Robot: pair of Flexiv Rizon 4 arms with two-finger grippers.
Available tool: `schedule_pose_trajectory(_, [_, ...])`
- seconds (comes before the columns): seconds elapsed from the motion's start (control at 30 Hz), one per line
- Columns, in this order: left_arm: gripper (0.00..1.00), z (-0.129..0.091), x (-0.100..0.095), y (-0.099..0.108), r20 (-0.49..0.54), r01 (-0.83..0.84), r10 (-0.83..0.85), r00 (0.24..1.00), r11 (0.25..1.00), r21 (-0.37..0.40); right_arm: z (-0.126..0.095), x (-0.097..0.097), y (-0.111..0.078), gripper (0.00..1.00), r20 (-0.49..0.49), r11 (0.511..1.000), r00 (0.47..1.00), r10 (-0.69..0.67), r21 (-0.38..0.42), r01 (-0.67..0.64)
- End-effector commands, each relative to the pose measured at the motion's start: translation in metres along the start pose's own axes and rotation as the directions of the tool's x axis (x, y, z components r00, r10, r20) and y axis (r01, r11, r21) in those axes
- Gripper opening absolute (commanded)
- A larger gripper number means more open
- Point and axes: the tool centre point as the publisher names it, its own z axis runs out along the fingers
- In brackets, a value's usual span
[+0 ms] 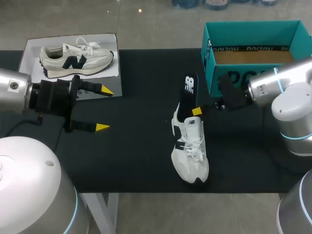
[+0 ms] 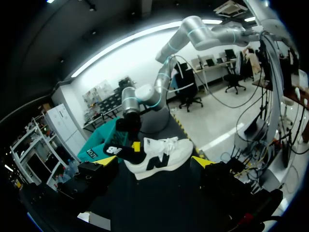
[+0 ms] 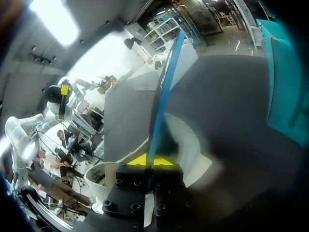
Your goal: Take the shoe out of the shoebox, open the shoe tongue, remove and reinsert the insole, then place the shoe into the shoebox
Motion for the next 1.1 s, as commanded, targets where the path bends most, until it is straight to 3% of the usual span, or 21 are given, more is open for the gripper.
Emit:
schedule_pose_trajectory(0.03, [1.0,-0.001,0.0,0.0,-0.002,0.0,0.0,1.0,1.0,-0.001,0.003,0.0,0.005,0.0,0.003,1.0,1.0,0.004,0.004,-0.004])
schedule_pose_trajectory(0.07, [1.0,-0.001,0.0,0.0,-0.002,0.0,0.0,1.0,1.0,-0.001,0.002,0.0,0.007,0.13,0.005,1.0,1.0,0.005,0.001,-0.005])
schedule_pose_trajectory(0.1, [1.0,-0.001,0.0,0.0,-0.002,0.0,0.0,1.0,1.0,-0.001,0.002,0.001,0.009,0.42,0.007,1.0,1.0,0.004,0.0,-0.004])
schedule_pose_trajectory(0.13, [1.0,-0.001,0.0,0.0,-0.002,0.0,0.0,1.0,1.0,-0.001,0.001,0.001,0.012,0.52,0.008,1.0,1.0,0.0,-0.003,0.0])
schedule_pose_trajectory(0.17, [1.0,-0.001,0.0,0.0,-0.002,0.0,0.0,1.0,1.0,-0.001,0.001,0.002,0.014,0.7,0.01,1.0,1.0,-0.005,-0.005,0.005])
schedule_pose_trajectory(0.2, [1.0,-0.001,0.0,0.0,-0.002,0.0,0.0,1.0,1.0,-0.001,0.0,0.002,0.016,0.78,0.011,1.0,1.0,-0.01,-0.006,0.01])
schedule_pose_trajectory(0.33, [1.0,-0.001,0.0,0.0,-0.002,0.0,0.0,1.0,1.0,-0.001,-0.004,-0.001,0.023,0.77,0.017,1.0,1.0,-0.02,-0.012,0.02])
schedule_pose_trajectory(0.5, [1.0,-0.001,0.0,0.0,-0.002,0.0,0.0,1.0,1.0,-0.001,-0.007,-0.007,0.033,0.82,0.027,0.999,0.999,-0.03,-0.021,0.03])
schedule_pose_trajectory(0.6, [1.0,-0.001,0.0,0.0,-0.002,0.0,0.0,1.0,1.0,-0.001,-0.009,-0.01,0.038,0.76,0.037,0.999,0.999,-0.037,-0.025,0.037])
schedule_pose_trajectory(0.67, [1.0,-0.001,0.0,0.0,-0.002,0.0,0.0,1.0,1.0,-0.001,-0.011,-0.013,0.042,0.48,0.041,0.999,0.998,-0.039,-0.032,0.041])
schedule_pose_trajectory(0.7, [1.0,-0.001,0.0,0.0,-0.002,0.0,0.0,1.0,1.0,-0.001,-0.012,-0.014,0.043,0.39,0.041,0.998,0.998,-0.042,-0.036,0.043])
schedule_pose_trajectory(0.73, [1.0,-0.001,0.0,0.0,-0.002,0.0,0.0,1.0,1.0,-0.001,-0.012,-0.017,0.045,0.24,0.039,0.998,0.998,-0.045,-0.042,0.046])
schedule_pose_trajectory(0.77, [1.0,-0.001,0.0,0.0,-0.002,0.0,0.0,1.0,1.0,-0.001,-0.012,-0.017,0.046,0.0,0.039,0.998,0.998,-0.045,-0.042,0.047])
schedule_pose_trajectory(1.1, [1.0,-0.001,0.0,0.0,-0.002,0.0,0.0,1.0,1.0,-0.001,-0.013,-0.009,0.036,0.0,0.028,0.998,0.998,-0.051,-0.032,0.052])
